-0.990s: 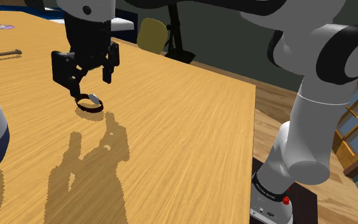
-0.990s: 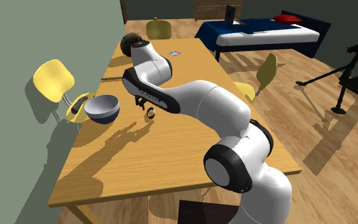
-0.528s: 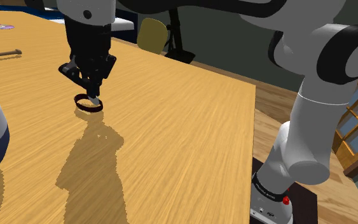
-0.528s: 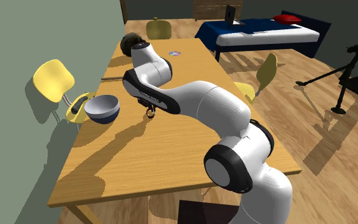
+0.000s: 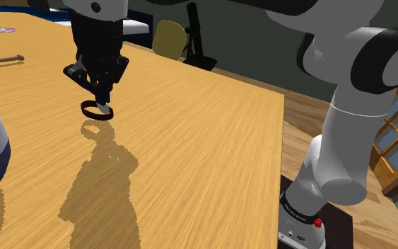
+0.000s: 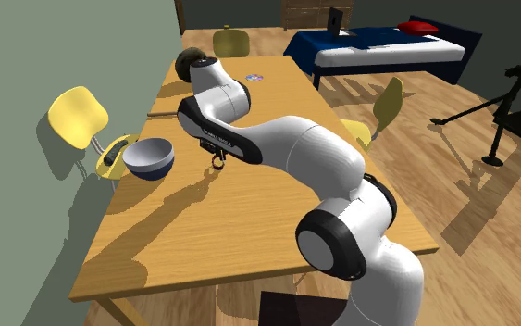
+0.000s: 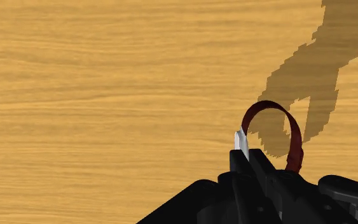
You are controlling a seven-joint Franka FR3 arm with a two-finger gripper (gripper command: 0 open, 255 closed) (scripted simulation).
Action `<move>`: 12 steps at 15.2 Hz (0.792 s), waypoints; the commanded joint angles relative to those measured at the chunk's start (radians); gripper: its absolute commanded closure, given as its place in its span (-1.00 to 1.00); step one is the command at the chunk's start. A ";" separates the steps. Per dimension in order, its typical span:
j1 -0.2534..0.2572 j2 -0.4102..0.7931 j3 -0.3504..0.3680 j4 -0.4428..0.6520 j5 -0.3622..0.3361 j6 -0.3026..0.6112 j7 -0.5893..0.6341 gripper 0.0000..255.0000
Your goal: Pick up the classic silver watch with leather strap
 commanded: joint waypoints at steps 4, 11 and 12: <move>0.022 0.031 0.002 0.108 -0.017 -0.082 -0.002 1.00; 0.075 0.102 0.002 0.310 -0.061 -0.218 -0.006 1.00; 0.086 0.116 0.001 0.345 -0.070 -0.241 -0.007 1.00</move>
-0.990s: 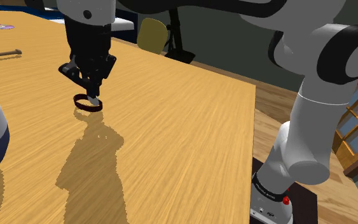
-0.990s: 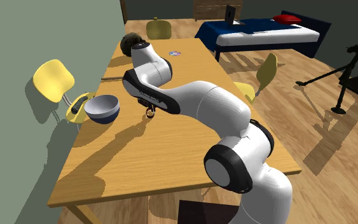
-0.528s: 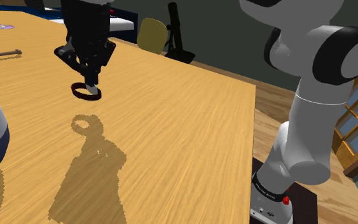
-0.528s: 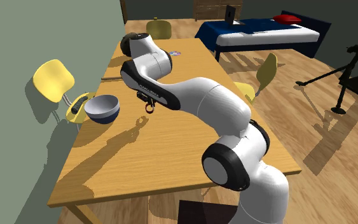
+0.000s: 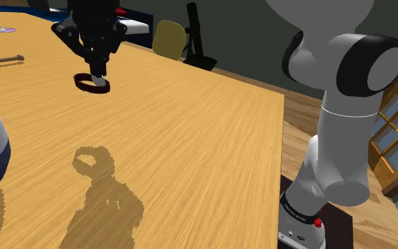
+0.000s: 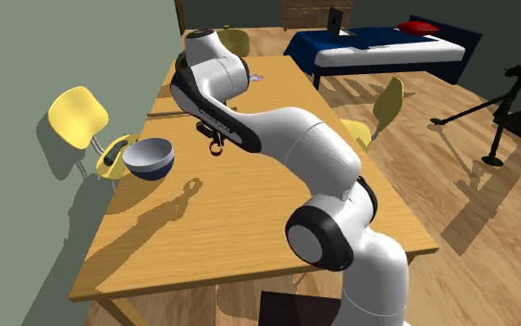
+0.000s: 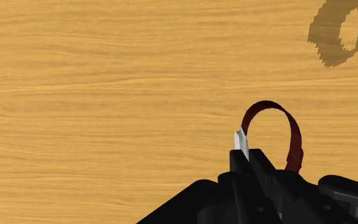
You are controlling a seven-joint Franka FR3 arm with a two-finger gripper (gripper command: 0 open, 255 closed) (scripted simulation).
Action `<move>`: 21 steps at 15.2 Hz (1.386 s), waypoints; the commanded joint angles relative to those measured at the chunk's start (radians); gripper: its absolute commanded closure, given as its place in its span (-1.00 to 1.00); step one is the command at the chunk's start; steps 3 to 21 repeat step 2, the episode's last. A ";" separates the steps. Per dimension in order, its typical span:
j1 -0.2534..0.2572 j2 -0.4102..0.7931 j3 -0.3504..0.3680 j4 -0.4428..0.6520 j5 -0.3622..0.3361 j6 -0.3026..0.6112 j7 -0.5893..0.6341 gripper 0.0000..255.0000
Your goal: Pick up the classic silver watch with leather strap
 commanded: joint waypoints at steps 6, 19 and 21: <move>0.011 0.014 -0.001 0.038 -0.009 -0.025 -0.002 1.00; 0.011 0.014 -0.001 0.038 -0.009 -0.025 -0.002 1.00; 0.011 0.014 -0.001 0.038 -0.009 -0.025 -0.002 1.00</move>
